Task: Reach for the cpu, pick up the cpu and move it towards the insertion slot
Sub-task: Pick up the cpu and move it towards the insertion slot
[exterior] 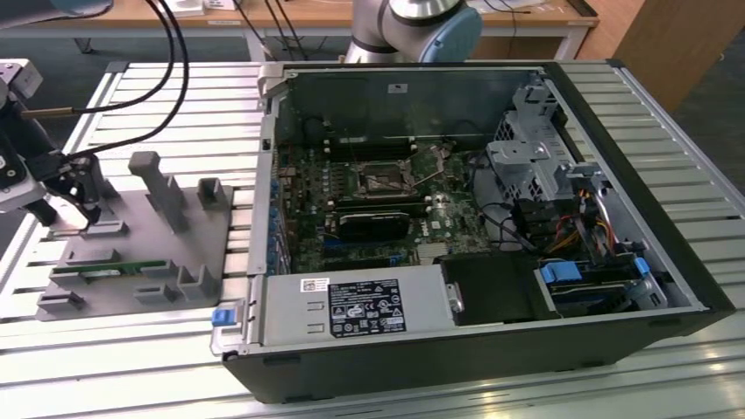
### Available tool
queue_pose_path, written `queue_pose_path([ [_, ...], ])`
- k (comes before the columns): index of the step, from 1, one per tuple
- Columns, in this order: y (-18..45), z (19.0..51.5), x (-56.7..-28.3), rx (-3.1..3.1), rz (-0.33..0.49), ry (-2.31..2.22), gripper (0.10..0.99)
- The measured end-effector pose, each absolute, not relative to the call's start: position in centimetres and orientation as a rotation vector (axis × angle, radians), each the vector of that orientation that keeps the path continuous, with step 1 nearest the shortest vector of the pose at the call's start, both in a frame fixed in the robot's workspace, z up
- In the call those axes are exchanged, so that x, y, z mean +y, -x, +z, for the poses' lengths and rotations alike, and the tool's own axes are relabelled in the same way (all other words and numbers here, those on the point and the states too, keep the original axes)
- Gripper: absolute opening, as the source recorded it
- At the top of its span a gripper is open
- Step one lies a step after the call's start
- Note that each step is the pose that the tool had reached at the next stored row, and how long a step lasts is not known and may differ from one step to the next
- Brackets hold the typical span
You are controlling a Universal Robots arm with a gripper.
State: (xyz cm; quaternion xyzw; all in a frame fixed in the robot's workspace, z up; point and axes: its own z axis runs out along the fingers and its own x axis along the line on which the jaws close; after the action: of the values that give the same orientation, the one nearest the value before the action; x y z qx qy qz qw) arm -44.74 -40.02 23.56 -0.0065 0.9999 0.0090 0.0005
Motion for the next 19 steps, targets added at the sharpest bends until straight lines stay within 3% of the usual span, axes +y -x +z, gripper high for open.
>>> queue_pose_path([
  [19, 44.7, 25.5, -39.9, 3.141, 0.026, 0.02, 0.541],
])
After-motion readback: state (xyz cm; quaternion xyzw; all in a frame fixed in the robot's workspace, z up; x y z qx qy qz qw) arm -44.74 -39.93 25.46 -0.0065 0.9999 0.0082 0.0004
